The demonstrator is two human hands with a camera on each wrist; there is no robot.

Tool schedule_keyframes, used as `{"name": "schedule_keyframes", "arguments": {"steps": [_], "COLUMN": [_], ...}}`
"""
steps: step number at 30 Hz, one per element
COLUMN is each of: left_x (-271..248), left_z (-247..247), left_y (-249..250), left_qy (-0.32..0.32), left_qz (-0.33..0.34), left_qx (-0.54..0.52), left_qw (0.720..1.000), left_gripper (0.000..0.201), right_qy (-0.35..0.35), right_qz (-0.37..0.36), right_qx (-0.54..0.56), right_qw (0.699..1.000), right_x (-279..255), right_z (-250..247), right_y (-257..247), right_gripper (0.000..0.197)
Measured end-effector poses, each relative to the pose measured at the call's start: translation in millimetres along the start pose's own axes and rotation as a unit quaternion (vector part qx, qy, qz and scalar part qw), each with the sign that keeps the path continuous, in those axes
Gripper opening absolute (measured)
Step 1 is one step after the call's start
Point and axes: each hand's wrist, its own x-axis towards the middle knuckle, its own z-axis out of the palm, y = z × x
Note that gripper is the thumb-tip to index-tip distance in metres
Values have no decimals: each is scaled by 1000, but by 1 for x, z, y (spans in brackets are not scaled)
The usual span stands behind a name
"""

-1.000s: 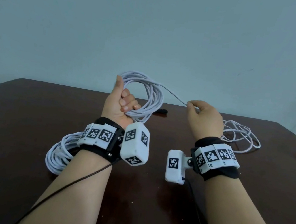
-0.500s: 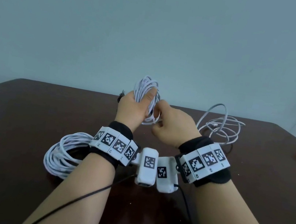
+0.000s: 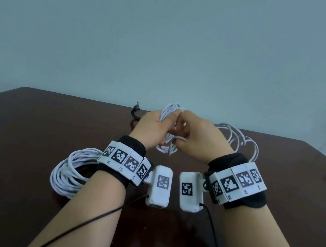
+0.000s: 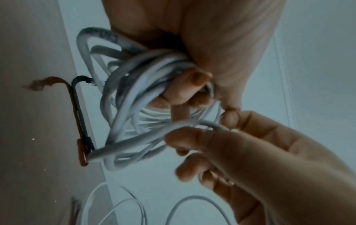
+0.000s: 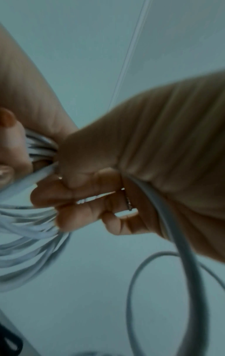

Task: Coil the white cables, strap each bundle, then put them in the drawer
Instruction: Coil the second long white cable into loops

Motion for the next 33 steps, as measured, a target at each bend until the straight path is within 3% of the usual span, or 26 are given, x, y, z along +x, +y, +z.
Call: {"name": "schedule_keyframes", "arguments": {"steps": [4,7,10,13,16,18,20,22,24,28,29,32,33], "left_x": [-2,-6,-8,-4,-2,-1,-2,-3,-4,-2,0,0,0], "left_z": [2,9,12,5,-5,-7,-4,-2,-1,-2,-3,-3,-3], "left_y": [1,5,4,-3,-9,-13,-15,-15,-13,-16,-18,-20,-20], "left_qy": [-62,-121,-134,-91,-58,-91,-145,-175,-183,-178,-182,-184,-180], "left_qz": [-11,-18,-22,-36,-61,-68,-54,-40,-37,-46,-49,-47,-49], "left_qx": [-18,-82,-131,-161,-219,-261,-300,-312,-308,-371,-400,-469,-481], "left_qw": [998,989,982,982,972,959,941,933,933,910,897,863,857], "left_gripper": [41,41,47,49,58,67,76,68,44,50,51,52,52], "right_qy": [81,86,96,112,85,91,141,174,150,60,45,20,21], "right_qz": [42,71,86,93,70,52,40,37,41,38,36,35,36], "right_qx": [-18,0,55,193,322,333,318,309,317,353,359,393,411], "right_qw": [996,994,990,971,940,937,937,934,936,933,932,919,910], "right_x": [-2,-2,0,-2,-9,-8,-2,3,4,1,1,1,1], "right_z": [-10,-14,-14,-21,-26,-23,-15,-9,-5,0,2,8,8], "right_y": [7,9,13,27,39,39,38,36,35,41,42,39,37], "right_gripper": [44,51,53,46,29,18,18,13,11,58,58,24,20]}}
